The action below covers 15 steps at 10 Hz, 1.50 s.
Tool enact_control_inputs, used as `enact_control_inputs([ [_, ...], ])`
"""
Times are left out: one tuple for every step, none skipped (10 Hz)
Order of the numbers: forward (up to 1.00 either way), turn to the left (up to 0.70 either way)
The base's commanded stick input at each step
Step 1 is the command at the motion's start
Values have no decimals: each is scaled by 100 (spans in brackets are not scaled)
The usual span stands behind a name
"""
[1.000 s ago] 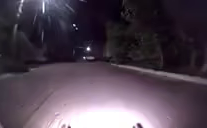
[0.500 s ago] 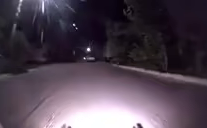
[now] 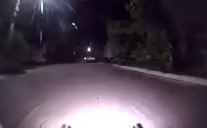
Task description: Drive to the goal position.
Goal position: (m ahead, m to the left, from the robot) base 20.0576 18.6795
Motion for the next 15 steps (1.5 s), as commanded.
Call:
enact_control_inputs([
  [60,0],
  [60,0],
  [60,0],
  [60,0],
  [60,0],
  [60,0],
  [60,0],
  [60,0],
  [60,0],
  [60,0],
  [60,0],
  [60,0],
  [60,0],
  [60,0],
  [60,0],
])
